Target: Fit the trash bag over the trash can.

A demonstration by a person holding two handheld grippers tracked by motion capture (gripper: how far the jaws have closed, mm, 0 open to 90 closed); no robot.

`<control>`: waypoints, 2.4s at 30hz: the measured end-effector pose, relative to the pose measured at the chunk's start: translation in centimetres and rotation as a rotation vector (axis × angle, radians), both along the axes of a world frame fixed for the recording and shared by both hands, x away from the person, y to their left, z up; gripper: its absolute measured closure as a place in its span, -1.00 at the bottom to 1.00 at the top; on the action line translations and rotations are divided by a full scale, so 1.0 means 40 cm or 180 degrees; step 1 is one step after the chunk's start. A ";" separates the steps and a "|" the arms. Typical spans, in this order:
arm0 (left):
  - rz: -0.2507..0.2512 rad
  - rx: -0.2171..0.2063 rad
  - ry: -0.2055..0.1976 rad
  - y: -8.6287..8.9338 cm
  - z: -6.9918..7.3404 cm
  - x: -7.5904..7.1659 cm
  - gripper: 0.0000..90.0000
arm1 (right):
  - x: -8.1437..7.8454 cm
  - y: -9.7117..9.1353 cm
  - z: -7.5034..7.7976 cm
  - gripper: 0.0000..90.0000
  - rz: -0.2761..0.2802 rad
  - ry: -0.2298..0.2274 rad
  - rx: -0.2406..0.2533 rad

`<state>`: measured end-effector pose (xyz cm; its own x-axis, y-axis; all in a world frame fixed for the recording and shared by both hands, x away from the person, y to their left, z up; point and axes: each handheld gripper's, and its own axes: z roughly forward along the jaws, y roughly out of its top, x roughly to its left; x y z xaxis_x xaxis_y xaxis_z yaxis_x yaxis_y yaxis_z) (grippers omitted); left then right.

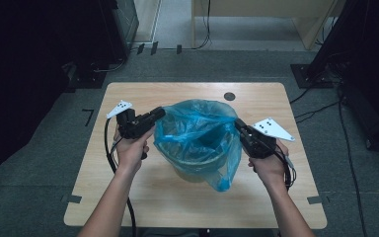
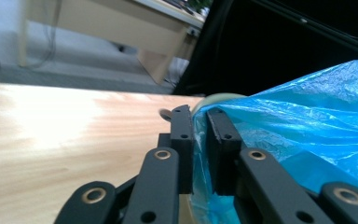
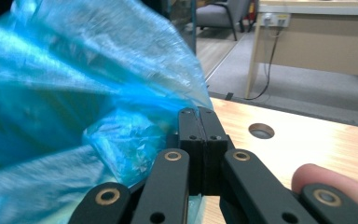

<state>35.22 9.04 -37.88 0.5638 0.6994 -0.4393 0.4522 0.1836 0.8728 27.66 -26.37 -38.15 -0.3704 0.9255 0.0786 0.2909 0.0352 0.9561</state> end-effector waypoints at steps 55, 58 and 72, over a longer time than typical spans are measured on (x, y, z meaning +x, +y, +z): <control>-0.0134 0.0423 0.1319 -0.024 -0.284 0.027 1.00 | 0.103 0.028 -0.128 1.00 0.0134 0.0582 0.0183; -0.0134 0.0477 0.1434 -0.023 -0.326 0.015 1.00 | 0.104 0.035 -0.153 1.00 0.0100 0.0676 0.0108; 0.0225 0.0419 0.0794 0.067 -0.295 -0.084 0.31 | 0.061 -0.031 -0.204 0.44 0.0226 0.0602 0.0119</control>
<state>31.87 11.73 -49.66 0.3978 0.7932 -0.4612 0.6459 0.1149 0.7547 30.11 -27.60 -46.30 -0.4100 0.8927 0.1870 0.4636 0.0274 0.8856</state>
